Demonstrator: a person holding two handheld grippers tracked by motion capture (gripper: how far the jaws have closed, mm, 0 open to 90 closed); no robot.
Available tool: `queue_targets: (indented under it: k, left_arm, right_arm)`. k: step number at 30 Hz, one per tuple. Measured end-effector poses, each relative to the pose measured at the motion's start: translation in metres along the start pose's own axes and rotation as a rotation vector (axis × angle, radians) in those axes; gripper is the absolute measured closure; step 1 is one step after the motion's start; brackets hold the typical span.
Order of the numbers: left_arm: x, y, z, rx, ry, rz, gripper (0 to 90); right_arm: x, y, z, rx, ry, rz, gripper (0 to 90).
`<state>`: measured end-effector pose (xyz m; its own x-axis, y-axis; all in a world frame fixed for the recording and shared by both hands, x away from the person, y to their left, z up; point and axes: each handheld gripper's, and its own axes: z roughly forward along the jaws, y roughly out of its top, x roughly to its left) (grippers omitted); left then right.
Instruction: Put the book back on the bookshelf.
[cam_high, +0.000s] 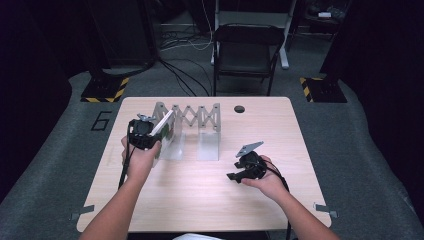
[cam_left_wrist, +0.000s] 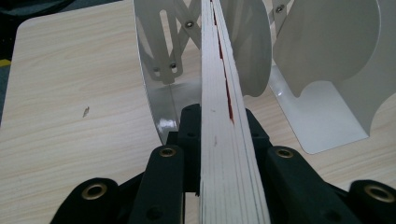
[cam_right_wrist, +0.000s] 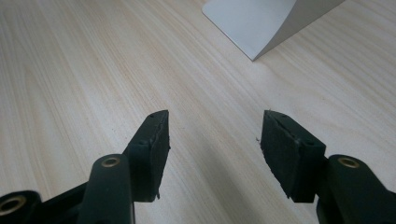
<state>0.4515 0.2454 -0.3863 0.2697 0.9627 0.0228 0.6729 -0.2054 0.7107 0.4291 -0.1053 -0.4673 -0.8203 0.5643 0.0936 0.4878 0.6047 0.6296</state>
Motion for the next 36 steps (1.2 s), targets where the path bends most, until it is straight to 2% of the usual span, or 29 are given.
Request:
queue_targets:
  k: [17,22,25,26,36]
  left_arm:
    - [-0.006,-0.003,0.013,0.035,0.007,0.015,75.6]
    - [-0.004,-0.005,0.015,0.027,0.014,-0.004,75.6]
    - [-0.003,-0.007,0.017,0.033,0.020,-0.008,75.6]
    - [-0.002,-0.007,0.017,0.034,0.020,-0.010,75.6]
    - [-0.006,-0.008,0.022,0.059,0.033,0.002,75.6]
  right_arm:
    - [0.001,0.001,0.002,-0.007,0.005,0.006,42.1]
    - [0.001,0.001,0.003,-0.016,0.008,0.003,42.1]
    - [0.002,0.000,0.003,-0.004,0.018,0.023,42.1]
    - [0.001,-0.001,0.005,-0.017,0.016,0.016,42.1]
    - [-0.001,-0.003,0.005,-0.028,0.026,0.030,42.1]
